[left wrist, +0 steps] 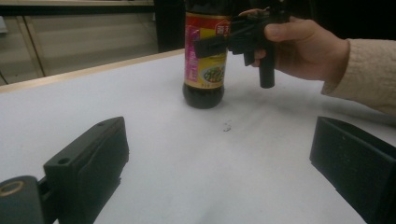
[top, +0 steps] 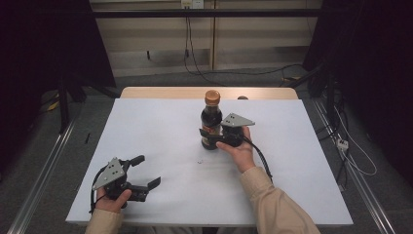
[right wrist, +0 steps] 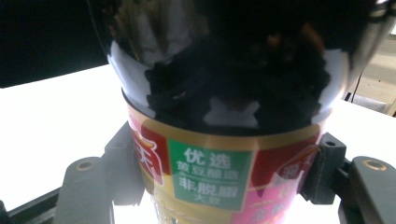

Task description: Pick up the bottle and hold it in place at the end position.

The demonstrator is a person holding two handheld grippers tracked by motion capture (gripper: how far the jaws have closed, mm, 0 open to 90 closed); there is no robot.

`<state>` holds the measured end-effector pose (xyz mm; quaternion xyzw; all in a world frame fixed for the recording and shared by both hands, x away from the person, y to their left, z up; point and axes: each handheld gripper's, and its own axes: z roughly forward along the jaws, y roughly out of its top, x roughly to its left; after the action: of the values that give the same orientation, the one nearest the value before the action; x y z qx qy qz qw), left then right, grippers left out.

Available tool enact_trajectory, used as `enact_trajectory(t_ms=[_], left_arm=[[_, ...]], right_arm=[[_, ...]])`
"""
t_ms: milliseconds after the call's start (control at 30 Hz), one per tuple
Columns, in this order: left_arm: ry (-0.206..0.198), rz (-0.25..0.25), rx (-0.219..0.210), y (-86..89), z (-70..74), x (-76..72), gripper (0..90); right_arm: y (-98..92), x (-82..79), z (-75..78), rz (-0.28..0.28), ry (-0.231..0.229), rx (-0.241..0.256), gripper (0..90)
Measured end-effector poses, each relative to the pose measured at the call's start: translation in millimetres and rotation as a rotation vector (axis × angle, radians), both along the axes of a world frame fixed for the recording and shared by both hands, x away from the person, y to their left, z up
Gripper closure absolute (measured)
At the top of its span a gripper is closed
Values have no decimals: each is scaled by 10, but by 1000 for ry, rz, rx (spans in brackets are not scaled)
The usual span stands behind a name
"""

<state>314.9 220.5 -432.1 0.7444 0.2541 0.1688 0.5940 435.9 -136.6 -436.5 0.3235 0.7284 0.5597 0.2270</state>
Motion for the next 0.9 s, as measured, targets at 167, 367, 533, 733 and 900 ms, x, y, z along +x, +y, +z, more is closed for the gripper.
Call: enact_trajectory(t_ms=[167, 367, 533, 733, 900], left_arm=[[20, 9, -38, -68, 52, 51, 45], [41, 8, -36, -135, 102, 151, 55], [63, -8, -19, -225, 175, 231, 61], [100, 7, -24, -331, 251, 350, 57], [88, -4, -3, -420, 325, 446, 47]], right_arm=[[-7, 6, -3, 7, 2, 3, 308], [-5, 5, -3, 5, 5, 3, 308], [-3, 4, -8, 4, 6, 7, 308], [-4, 4, -10, 6, 5, 8, 308], [-4, 0, -9, 5, 6, 6, 308]])
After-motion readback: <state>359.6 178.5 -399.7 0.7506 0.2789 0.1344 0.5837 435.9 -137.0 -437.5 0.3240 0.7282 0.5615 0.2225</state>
